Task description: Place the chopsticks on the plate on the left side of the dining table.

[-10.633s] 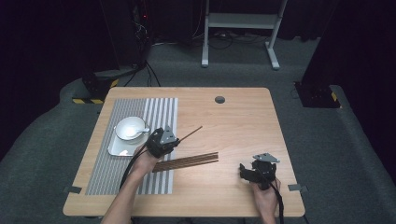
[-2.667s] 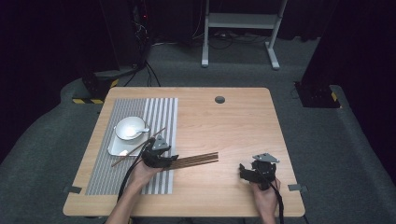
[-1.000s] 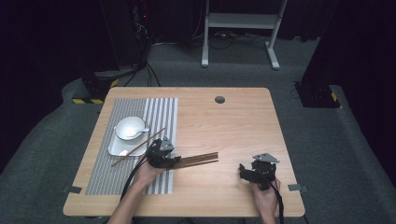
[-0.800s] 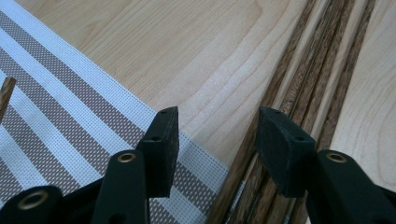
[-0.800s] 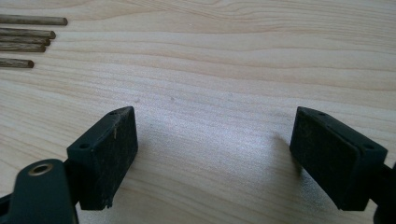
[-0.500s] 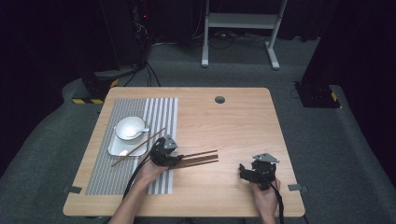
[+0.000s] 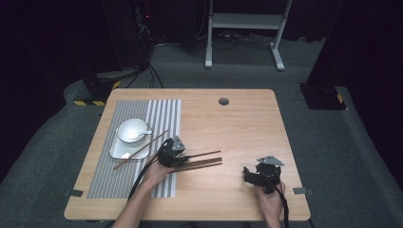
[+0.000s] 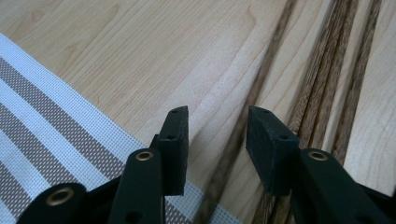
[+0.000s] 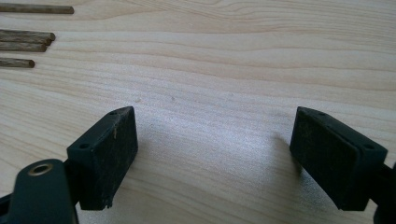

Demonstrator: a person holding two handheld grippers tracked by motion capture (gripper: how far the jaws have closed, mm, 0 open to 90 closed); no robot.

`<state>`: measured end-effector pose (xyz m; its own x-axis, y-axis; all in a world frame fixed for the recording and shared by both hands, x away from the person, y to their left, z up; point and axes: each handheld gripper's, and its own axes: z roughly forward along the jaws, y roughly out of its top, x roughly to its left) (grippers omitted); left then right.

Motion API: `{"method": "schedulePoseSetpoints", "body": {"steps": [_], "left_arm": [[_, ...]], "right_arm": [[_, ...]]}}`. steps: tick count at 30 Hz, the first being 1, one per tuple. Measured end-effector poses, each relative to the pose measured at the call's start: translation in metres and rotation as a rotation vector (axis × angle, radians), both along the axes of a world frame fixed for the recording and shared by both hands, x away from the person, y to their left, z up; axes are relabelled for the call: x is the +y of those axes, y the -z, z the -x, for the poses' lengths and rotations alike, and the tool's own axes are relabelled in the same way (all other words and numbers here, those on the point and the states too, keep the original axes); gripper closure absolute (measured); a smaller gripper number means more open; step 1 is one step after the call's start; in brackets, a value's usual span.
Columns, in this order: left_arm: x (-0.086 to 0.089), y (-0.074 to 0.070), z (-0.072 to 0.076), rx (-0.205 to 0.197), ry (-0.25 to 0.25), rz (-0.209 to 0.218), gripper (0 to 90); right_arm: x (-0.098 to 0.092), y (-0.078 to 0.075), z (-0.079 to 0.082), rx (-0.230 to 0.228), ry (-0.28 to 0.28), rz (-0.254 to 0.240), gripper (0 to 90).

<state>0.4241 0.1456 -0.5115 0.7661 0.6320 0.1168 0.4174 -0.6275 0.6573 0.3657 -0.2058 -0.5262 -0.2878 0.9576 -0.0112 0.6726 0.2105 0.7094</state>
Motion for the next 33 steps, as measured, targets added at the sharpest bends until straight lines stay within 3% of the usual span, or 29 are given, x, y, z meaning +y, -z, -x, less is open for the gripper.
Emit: {"method": "schedulePoseSetpoints", "body": {"steps": [3, 10, 18, 33], "left_arm": [[0.0001, 0.0002, -0.0011, 0.002, 0.009, 0.005, 63.4], [-0.0024, -0.0028, -0.0070, 0.011, 0.035, -0.034, 64.1], [-0.0010, -0.0025, -0.0085, 0.011, 0.049, -0.031, 69.2], [-0.0046, -0.0031, -0.0078, -0.019, 0.135, -0.080, 82.2]], "right_arm": [[0.0000, 0.0000, 0.0000, 0.000, 0.000, 0.000, 14.7], [0.0000, 0.0000, 0.0000, 0.000, 0.000, 0.000, 14.7], [0.0001, 0.0000, 0.0002, 0.000, -0.001, 0.000, 14.7], [0.0001, 0.0000, 0.0002, 0.000, 0.000, 0.000, 14.7]]}}
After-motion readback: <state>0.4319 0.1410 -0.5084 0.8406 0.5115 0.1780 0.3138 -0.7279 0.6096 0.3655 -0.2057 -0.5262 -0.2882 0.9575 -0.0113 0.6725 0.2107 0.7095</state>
